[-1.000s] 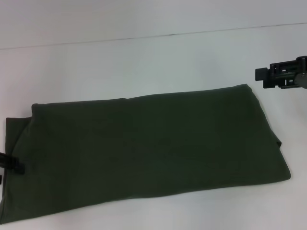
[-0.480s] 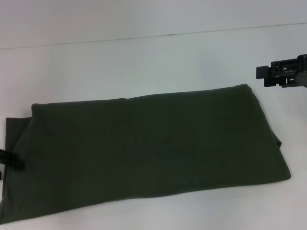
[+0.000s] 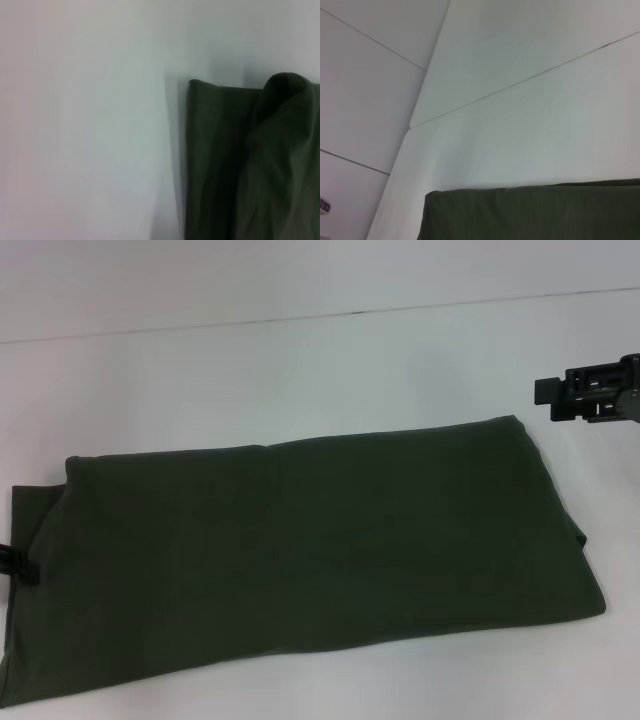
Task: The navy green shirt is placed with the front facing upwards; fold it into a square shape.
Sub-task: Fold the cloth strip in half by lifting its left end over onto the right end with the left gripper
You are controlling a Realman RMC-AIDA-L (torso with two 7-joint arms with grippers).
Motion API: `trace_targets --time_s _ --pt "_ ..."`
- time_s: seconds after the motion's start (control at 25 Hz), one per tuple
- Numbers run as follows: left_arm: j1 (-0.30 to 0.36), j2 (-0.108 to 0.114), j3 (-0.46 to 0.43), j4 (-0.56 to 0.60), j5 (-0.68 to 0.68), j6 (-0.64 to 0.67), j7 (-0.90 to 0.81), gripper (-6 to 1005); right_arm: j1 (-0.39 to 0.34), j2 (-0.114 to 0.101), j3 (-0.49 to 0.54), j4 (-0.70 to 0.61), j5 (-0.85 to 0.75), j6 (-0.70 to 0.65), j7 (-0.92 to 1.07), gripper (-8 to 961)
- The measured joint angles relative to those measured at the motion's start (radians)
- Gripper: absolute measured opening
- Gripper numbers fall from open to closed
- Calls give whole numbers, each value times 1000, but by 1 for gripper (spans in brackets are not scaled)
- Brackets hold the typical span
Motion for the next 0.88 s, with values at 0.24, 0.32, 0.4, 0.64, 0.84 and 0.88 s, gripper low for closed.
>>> trace_targets --time_s 0.24,0.32,0.4,0.64,0.84,0.88 --pt "-3 -1 1 9 0 0 0 752 1 0 3 0 0 1 0 627" --pt "-4 -3 1 10 0 0 0 753 1 0 4 0 0 3 0 627" --pt "-4 -4 2 11 0 0 -1 753 1 -1 7 0 0 4 0 628" --pt "-6 -9 7 11 0 1 -4 752 0 -3 12 0 0 5 0 628" --pt "-9 -10 9 28 0 -4 -5 753 0 -4 12 1 0 5 0 628" --pt "-9 -10 9 30 0 -5 -5 753 0 -4 12 1 0 6 0 628"
